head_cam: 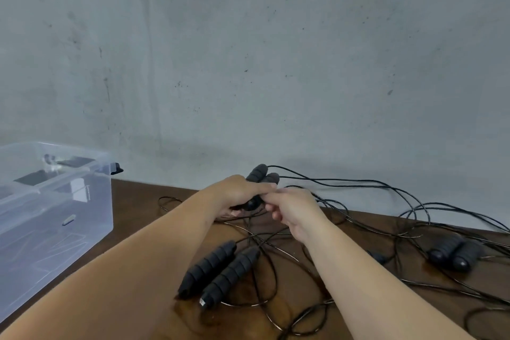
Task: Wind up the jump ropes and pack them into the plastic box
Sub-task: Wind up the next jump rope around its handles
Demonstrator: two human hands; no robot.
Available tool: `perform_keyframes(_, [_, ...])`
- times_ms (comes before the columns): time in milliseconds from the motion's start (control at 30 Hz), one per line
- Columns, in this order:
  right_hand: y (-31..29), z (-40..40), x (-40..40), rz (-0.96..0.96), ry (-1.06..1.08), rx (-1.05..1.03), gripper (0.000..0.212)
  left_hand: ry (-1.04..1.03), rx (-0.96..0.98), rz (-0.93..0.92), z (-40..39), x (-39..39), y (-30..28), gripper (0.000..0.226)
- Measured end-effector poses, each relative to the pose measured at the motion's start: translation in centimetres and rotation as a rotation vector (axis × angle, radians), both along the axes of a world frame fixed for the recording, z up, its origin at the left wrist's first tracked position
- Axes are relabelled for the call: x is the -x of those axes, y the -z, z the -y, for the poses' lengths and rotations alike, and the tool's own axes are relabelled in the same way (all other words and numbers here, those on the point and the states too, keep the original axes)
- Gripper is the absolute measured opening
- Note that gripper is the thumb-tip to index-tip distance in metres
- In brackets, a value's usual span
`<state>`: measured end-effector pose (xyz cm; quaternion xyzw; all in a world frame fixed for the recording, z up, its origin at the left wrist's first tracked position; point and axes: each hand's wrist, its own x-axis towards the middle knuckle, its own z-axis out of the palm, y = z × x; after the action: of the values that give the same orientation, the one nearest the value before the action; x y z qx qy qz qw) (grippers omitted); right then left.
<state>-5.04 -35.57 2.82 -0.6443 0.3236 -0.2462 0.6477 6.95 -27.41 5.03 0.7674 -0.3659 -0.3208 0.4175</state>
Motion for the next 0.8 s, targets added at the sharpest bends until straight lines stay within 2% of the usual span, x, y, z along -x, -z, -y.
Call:
perform_keyframes(233, [-3.3,-3.5,4.8,0.088,0.096,0.250,0.018,0.078,0.070,-0.189,-2.4,2.5,-3.7,0.032])
perform_keyframes(367, [-5.3,-4.5,7.7,0.075,0.145,0.463,0.016,0.144,0.111,-0.248,-4.0,4.1,-6.1,0.028])
perform_keyframes(467, [-7.3,-4.2,9.9,0.135,0.390,0.714,0.016,0.231,0.136,-0.233,-5.5,6.1,-8.1,0.029])
perform_keyframes(533, [-8.6,-3.4,11.4,0.185,0.577,0.809,0.017,0.294,0.141,-0.200,-6.4,7.4,-9.3,0.031])
perform_keyframes(600, [-9.4,-2.3,12.6,0.169,0.626,0.876,0.026,0.365,0.149,-0.169,-7.4,8.9,-10.5,0.030])
perform_keyframes(667, [-9.6,-1.5,13.4,0.150,0.547,0.874,0.035,0.430,0.153,-0.143,-8.2,10.3,-11.4,0.030])
perform_keyframes(700, [-9.7,-1.6,13.7,0.188,0.494,0.803,0.036,0.454,0.157,-0.146,-8.6,10.8,-11.7,0.032])
perform_keyframes(800, [-9.6,-2.5,14.6,0.361,0.372,0.443,0.050,0.482,0.190,-0.251,-9.1,12.2,-12.0,0.054])
